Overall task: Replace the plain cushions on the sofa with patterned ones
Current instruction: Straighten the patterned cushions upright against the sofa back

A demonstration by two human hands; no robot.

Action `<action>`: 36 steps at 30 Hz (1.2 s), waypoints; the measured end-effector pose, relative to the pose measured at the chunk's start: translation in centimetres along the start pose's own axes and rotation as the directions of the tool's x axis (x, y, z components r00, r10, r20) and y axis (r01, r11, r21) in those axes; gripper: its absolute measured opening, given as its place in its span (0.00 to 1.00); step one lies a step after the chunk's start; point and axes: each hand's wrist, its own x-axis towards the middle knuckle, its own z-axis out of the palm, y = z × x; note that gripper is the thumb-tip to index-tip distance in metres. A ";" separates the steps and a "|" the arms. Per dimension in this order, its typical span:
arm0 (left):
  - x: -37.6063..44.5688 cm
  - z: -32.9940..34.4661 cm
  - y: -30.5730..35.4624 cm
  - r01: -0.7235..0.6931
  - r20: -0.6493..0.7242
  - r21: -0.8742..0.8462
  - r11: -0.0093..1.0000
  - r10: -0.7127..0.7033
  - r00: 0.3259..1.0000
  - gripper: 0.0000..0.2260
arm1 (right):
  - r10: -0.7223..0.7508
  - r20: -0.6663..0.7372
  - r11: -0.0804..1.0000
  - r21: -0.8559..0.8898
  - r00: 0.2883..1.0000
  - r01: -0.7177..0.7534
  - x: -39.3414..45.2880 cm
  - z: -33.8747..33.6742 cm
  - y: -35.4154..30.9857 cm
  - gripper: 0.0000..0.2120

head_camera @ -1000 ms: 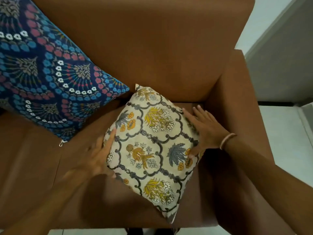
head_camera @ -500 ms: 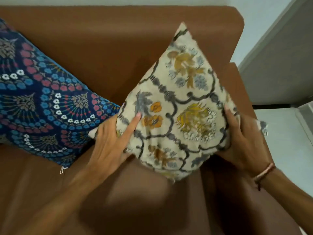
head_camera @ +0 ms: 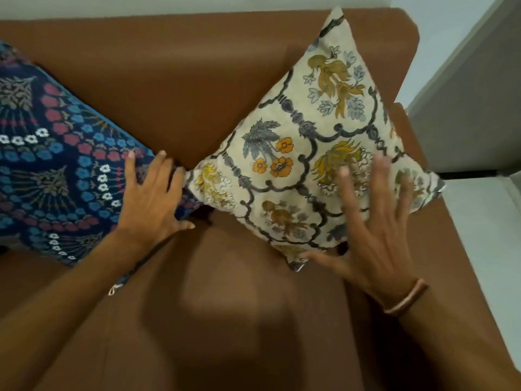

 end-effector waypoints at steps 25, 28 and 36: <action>0.2 -0.1 -3.3 -0.185 -0.168 0.141 0.973 0.207 0.964 0.52 | -0.058 0.299 0.973 -0.198 0.953 0.121 10.0 8.4 -12.8 0.69; -5.1 2.0 -5.5 -0.099 -0.321 -0.118 0.988 0.056 0.946 0.54 | -0.064 0.262 0.978 -0.177 0.963 0.113 9.7 8.3 -13.1 0.69; -15.3 6.2 -19.9 0.395 0.057 -0.229 0.890 -0.393 0.918 0.48 | -0.223 0.176 0.973 -0.024 0.959 0.231 12.3 9.7 -19.2 0.70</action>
